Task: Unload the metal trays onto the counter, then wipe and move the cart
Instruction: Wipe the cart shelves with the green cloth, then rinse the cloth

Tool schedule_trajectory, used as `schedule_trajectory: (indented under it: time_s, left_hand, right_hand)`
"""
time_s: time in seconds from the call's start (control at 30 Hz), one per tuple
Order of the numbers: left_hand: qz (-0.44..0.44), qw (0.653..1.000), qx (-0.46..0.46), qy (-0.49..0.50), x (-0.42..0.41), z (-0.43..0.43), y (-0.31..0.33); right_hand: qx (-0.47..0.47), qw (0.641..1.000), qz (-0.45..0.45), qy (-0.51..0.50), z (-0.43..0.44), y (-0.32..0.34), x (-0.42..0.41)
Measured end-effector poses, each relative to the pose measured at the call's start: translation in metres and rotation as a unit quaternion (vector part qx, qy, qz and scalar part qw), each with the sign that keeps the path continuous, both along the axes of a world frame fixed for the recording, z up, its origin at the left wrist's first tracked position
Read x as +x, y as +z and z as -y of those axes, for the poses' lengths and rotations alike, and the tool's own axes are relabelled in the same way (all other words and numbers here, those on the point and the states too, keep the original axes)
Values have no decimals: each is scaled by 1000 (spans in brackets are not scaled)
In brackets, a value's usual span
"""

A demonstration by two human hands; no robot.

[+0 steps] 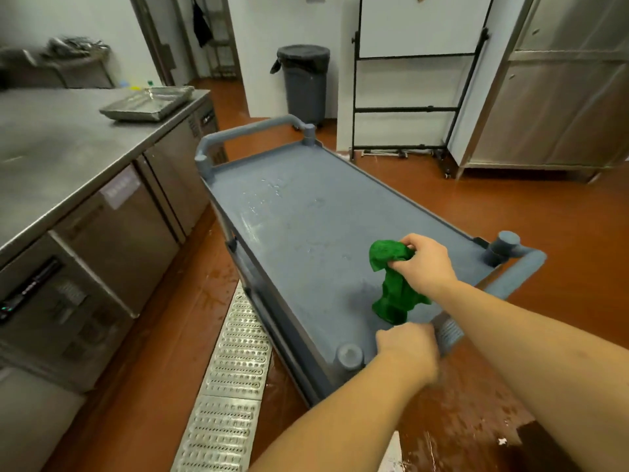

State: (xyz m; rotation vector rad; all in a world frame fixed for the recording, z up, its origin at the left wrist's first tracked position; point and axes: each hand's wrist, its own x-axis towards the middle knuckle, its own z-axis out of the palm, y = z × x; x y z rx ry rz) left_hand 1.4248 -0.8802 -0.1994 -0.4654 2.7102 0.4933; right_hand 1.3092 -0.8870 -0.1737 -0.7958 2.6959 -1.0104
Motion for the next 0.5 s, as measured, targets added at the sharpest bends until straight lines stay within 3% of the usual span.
schedule_trajectory:
  time_s: [0.1,0.27,0.4,0.5]
  left_hand:
    - [-2,997,-79,15,2,-8,6]
    - [-83,993,-28,73,7,-13,6]
    - [-30,997,-34,60,28,-3,16]
    - [59,997,-45,35,48,6,23]
  right_hand:
    - [7,1000,2,27,-3,-2,1]
    - [18,998,2,64,-8,-3,6]
    - [31,994,13,103,-8,-2,15]
    - [44,990,24,131,-4,1,26]
